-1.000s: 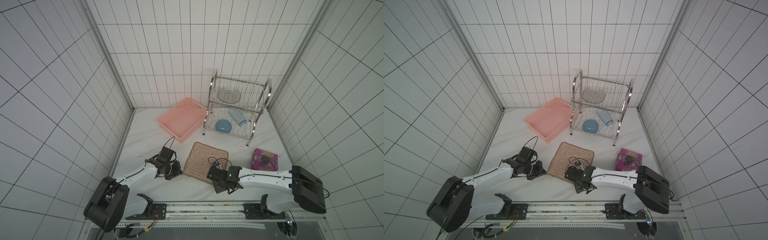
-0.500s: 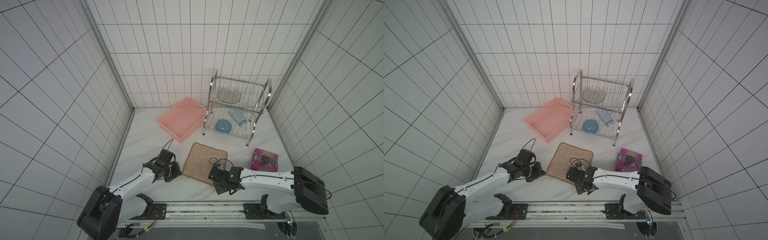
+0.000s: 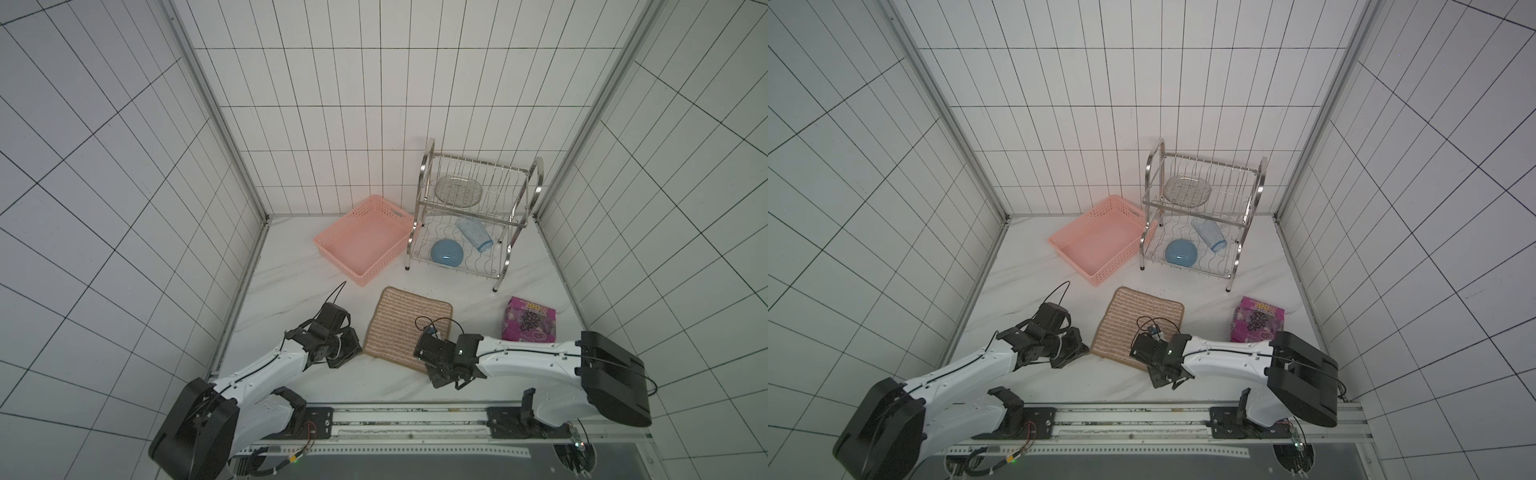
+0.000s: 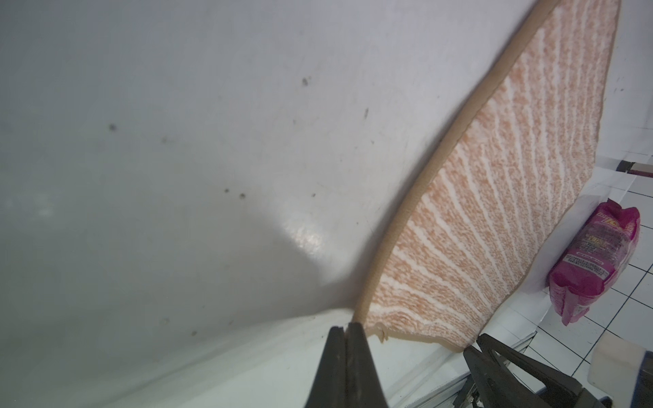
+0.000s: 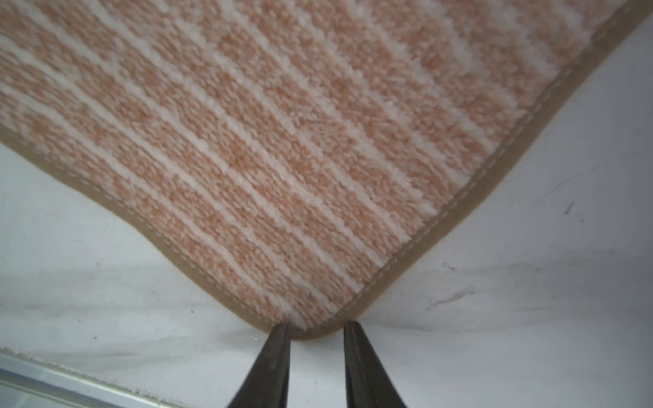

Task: Fold the square dishcloth
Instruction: Fold the cleaning item at the center of the board.

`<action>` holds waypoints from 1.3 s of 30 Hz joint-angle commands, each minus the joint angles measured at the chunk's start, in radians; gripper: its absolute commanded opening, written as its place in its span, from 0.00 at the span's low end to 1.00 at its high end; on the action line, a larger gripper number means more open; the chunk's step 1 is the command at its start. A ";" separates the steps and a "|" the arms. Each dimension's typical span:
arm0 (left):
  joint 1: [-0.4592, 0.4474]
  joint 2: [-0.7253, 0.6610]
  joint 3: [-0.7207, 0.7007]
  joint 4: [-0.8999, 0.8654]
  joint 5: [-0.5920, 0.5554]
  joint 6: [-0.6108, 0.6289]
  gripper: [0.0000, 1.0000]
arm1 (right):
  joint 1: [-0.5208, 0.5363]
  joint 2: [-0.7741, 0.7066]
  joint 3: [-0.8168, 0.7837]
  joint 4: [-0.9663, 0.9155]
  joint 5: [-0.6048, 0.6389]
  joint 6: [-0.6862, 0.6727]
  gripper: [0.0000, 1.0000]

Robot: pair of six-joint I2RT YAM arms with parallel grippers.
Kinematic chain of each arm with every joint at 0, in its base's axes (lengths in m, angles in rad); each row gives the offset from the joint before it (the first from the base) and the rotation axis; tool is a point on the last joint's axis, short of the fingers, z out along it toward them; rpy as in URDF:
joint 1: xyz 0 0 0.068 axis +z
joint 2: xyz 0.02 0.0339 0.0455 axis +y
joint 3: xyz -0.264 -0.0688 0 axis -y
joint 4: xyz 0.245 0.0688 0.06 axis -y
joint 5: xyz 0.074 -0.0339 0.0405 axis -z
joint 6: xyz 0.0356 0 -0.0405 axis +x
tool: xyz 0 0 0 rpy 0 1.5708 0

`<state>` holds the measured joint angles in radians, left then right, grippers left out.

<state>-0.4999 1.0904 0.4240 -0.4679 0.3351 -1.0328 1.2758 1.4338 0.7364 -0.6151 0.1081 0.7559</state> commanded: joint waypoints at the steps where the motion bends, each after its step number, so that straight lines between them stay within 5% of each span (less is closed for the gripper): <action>1: -0.015 -0.018 0.008 0.005 -0.031 -0.010 0.00 | -0.003 -0.007 -0.014 -0.004 0.003 0.004 0.25; 11: -0.060 -0.057 0.036 -0.013 -0.091 -0.031 0.00 | -0.003 -0.037 -0.018 0.002 0.015 0.007 0.15; 16: -0.062 -0.038 0.035 -0.008 -0.087 -0.032 0.00 | -0.003 -0.023 -0.024 0.033 -0.008 -0.005 0.41; 24: -0.072 -0.024 0.035 0.002 -0.084 -0.036 0.00 | -0.002 0.053 -0.016 0.047 -0.035 -0.007 0.48; 26: -0.071 -0.028 0.035 0.000 -0.084 -0.037 0.00 | 0.000 0.071 -0.013 0.026 -0.039 0.008 0.44; 31: -0.072 -0.046 0.045 -0.007 -0.091 -0.039 0.00 | 0.004 0.037 -0.004 -0.044 -0.010 0.029 0.19; 39: -0.072 -0.075 0.140 -0.047 -0.106 -0.038 0.00 | -0.008 -0.076 0.063 -0.213 0.106 0.011 0.15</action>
<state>-0.5735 1.0359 0.5121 -0.4992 0.2619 -1.0664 1.2755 1.3937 0.7624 -0.6960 0.1440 0.7712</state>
